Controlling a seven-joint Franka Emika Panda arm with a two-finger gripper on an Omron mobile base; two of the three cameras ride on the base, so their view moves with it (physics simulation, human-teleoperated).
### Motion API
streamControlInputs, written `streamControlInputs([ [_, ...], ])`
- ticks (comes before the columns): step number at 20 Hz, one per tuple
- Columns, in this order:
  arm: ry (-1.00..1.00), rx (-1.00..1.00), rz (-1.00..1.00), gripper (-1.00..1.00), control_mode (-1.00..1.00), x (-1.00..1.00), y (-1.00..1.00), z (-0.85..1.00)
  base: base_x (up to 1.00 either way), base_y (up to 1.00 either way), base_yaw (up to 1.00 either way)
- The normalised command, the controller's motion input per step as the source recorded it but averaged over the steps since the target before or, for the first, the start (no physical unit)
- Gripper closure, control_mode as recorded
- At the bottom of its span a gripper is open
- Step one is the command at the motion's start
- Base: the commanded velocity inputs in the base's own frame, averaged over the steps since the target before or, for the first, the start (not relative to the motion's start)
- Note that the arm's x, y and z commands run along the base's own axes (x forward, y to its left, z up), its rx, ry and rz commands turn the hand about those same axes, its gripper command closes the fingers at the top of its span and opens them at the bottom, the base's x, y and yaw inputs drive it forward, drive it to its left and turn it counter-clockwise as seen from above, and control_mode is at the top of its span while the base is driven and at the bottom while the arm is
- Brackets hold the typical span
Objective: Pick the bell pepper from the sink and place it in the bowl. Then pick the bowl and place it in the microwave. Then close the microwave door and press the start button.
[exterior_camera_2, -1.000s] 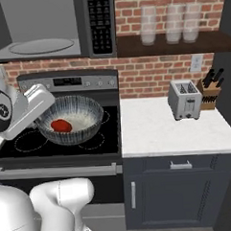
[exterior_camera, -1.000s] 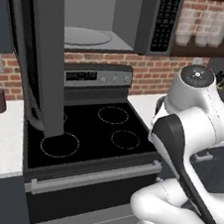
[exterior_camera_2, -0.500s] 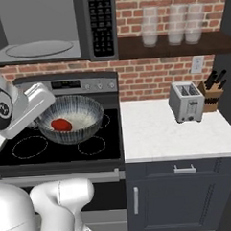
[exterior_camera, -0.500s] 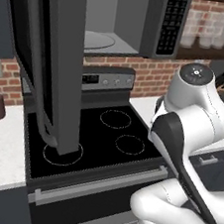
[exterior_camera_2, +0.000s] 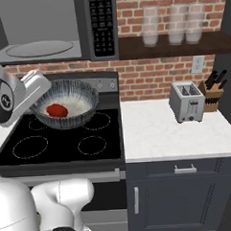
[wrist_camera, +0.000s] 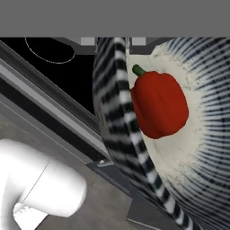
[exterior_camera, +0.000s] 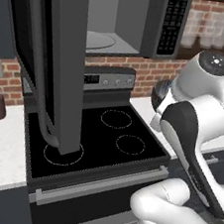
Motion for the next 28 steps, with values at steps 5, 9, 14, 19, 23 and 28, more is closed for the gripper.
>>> streamControlInputs([
  [5,-0.11,0.0,0.38,1.0,-1.0,0.48,0.09,0.59,0.0,0.0,0.0],
  [9,-0.18,-0.12,0.45,1.0,-1.0,0.42,0.23,0.44,0.0,0.0,0.0],
  [14,-0.2,-0.24,0.35,1.0,-1.0,0.45,0.21,0.51,0.0,0.0,0.0],
  [19,-0.14,-0.23,0.27,1.0,-1.0,0.7,0.06,0.61,0.0,0.0,0.0],
  [23,-0.1,-0.17,0.27,1.0,-1.0,0.81,0.0,0.57,0.0,0.0,0.0],
  [28,-0.03,-0.14,0.26,1.0,-1.0,0.98,0.0,0.33,0.0,0.0,0.0],
])
